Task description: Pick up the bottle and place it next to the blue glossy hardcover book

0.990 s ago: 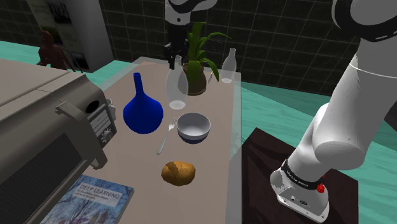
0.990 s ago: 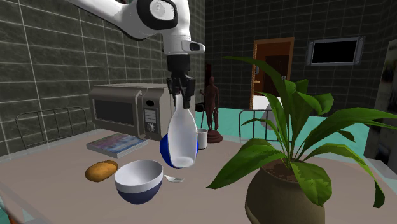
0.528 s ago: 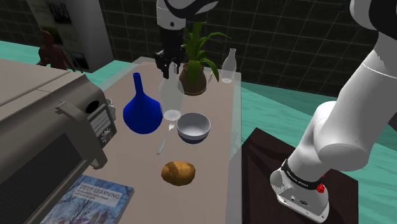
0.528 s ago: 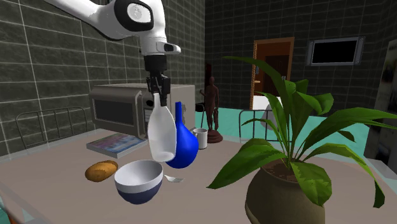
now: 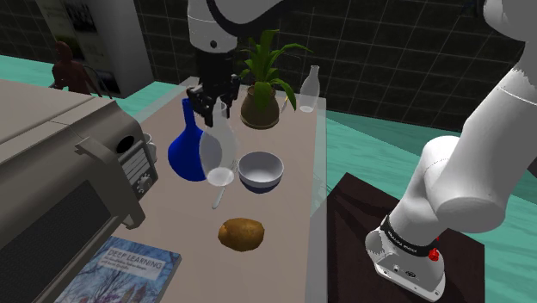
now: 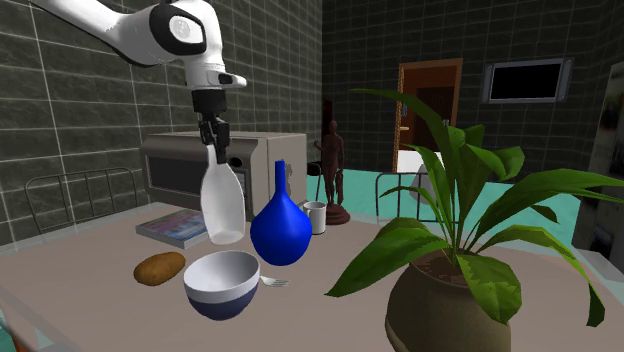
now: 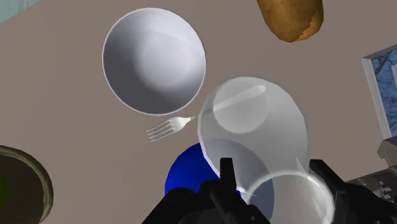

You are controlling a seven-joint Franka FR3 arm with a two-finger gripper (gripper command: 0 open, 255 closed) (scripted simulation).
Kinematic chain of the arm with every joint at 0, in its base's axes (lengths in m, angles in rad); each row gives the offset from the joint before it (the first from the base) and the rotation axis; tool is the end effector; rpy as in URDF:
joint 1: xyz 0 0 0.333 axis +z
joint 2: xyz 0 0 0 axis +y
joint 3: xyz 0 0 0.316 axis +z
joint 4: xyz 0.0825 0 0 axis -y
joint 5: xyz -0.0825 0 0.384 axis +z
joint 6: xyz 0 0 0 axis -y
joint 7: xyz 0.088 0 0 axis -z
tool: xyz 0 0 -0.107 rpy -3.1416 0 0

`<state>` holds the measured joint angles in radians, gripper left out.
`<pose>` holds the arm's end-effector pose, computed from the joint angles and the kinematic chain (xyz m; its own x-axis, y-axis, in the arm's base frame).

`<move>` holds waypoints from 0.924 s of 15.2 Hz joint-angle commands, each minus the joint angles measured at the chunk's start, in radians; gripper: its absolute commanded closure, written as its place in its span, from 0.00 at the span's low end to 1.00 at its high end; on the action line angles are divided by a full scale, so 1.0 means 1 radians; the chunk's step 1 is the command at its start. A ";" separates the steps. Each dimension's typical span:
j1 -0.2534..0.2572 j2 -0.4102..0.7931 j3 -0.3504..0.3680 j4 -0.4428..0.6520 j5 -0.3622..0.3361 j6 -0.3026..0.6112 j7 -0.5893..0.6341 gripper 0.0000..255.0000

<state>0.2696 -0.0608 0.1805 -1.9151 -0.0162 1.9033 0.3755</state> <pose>0.4933 0.2391 0.5221 0.9954 0.0794 0.0543 0.0792 -0.9968 0.0071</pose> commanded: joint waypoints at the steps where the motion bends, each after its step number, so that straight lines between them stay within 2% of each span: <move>1: 0.022 -0.017 0.025 -0.018 0.002 0.001 0.048 1.00; 8: 0.100 -0.005 0.116 -0.001 -0.002 -0.008 0.219 1.00; 14: 0.169 0.047 0.195 0.059 -0.022 -0.025 0.372 1.00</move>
<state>0.4259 -0.0252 0.3615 -1.8722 -0.0337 1.8847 0.7180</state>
